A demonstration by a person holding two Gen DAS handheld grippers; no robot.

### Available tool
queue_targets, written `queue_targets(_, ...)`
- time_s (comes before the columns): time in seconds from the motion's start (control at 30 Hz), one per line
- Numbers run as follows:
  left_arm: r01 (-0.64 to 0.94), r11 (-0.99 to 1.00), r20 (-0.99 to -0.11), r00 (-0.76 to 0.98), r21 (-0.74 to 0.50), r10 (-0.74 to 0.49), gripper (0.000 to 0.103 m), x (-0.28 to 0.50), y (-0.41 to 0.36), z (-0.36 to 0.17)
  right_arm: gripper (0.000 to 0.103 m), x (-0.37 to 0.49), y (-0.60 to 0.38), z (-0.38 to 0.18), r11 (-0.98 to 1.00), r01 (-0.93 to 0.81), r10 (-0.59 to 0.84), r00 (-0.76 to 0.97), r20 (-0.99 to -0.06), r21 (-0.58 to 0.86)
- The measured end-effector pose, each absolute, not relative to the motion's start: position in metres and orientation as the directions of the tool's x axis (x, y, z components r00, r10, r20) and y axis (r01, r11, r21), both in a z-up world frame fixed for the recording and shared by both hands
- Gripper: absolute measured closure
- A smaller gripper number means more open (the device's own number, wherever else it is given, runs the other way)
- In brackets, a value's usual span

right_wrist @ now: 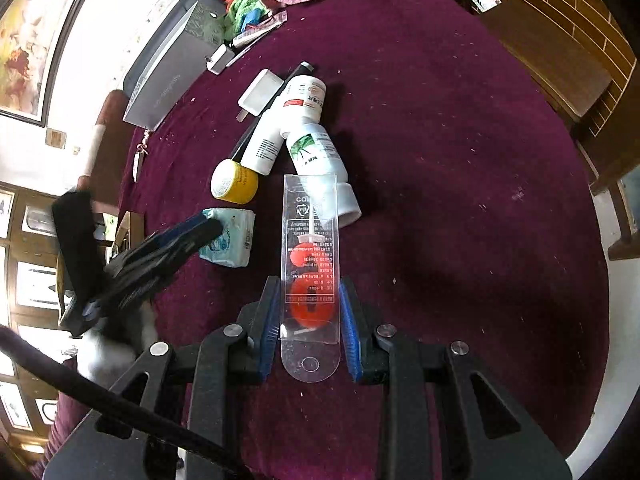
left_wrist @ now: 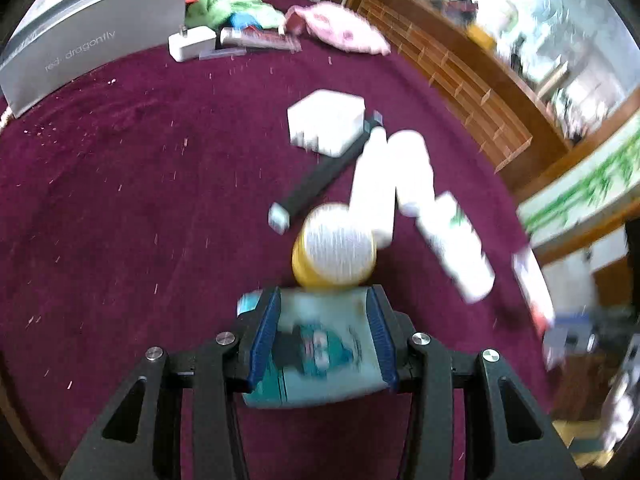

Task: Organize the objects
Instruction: 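Grasp the blue-green printed packet with left tool while right tool holds the clear packet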

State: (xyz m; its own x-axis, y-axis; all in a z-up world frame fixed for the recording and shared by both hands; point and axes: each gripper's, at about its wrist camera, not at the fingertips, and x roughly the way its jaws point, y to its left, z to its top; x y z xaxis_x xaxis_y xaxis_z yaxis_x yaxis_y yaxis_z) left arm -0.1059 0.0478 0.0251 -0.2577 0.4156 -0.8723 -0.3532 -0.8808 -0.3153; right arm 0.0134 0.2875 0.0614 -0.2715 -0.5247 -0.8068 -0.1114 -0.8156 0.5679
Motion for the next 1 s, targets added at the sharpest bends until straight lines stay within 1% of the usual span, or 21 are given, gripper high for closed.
queue_targets(0.07, -0.305, -0.877, -0.863, -0.235, -0.371, 0.447, 0.064, -0.112, 0.044, 0.023, 0.077, 0.016, 0.289, 0.064, -0.812, -0.109, -0.530, -0.273, -0.803, 0.573)
queue_targets(0.1, -0.296, -0.879, -0.865, -0.231, -0.373, 0.445, 0.064, -0.112, 0.043, 0.021, 0.077, 0.016, 0.288, 0.064, -0.813, -0.106, -0.530, -0.273, -0.803, 0.573)
queue_targets(0.23, -0.357, -0.871, -0.889, -0.182, -0.338, 0.420, 0.064, -0.089, 0.055, 0.017, 0.077, 0.019, 0.290, 0.064, -0.809, -0.103, -0.536, -0.273, -0.799, 0.578)
queue_targets(0.33, -0.378, -0.827, -0.881, -0.058, -0.416, 0.469, 0.064, -0.071, 0.061, 0.016, 0.077, 0.020, 0.285, 0.062, -0.805, -0.089, -0.549, -0.261, -0.794, 0.586)
queue_targets(0.37, -0.387, -0.820, -0.882, -0.034, -0.422, 0.470, 0.064, -0.065, 0.062, 0.017, 0.077, 0.021, 0.285, 0.061, -0.803, -0.085, -0.554, -0.257, -0.792, 0.590)
queue_targets(0.47, -0.397, -0.828, -0.887, -0.067, -0.396, 0.456, 0.064, -0.053, 0.059, 0.030, 0.077, 0.020, 0.279, 0.060, -0.795, -0.073, -0.569, -0.250, -0.783, 0.602)
queue_targets(0.57, -0.466, -0.835, -0.894, -0.176, -0.293, 0.412, 0.063, -0.041, 0.064, 0.048, 0.077, 0.022, 0.279, 0.060, -0.789, -0.072, -0.577, -0.255, -0.776, 0.610)
queue_targets(0.6, -0.503, -0.831, -0.901, -0.205, -0.238, 0.382, 0.060, -0.036, 0.070, 0.050, 0.077, 0.022, 0.280, 0.060, -0.788, -0.075, -0.577, -0.255, -0.776, 0.611)
queue_targets(0.67, -0.551, -0.818, -0.914, -0.225, -0.168, 0.339, 0.060, -0.030, 0.080, 0.048, 0.077, 0.023, 0.282, 0.060, -0.789, -0.081, -0.574, -0.256, -0.778, 0.609)
queue_targets(0.7, -0.566, -0.810, -0.919, -0.220, -0.152, 0.327, 0.060, -0.029, 0.082, 0.045, 0.077, 0.023, 0.283, 0.059, -0.790, -0.083, -0.573, -0.256, -0.779, 0.608)
queue_targets(0.87, -0.600, -0.782, -0.926, -0.175, -0.169, 0.335, 0.060, -0.024, 0.088, 0.034, 0.077, 0.028, 0.293, 0.058, -0.790, -0.107, -0.563, -0.261, -0.784, 0.603)
queue_targets(1.0, -0.645, -0.743, -0.926, -0.144, -0.178, 0.348, 0.060, -0.017, 0.112, 0.027, 0.077, 0.030, 0.298, 0.054, -0.788, -0.126, -0.560, -0.259, -0.787, 0.603)
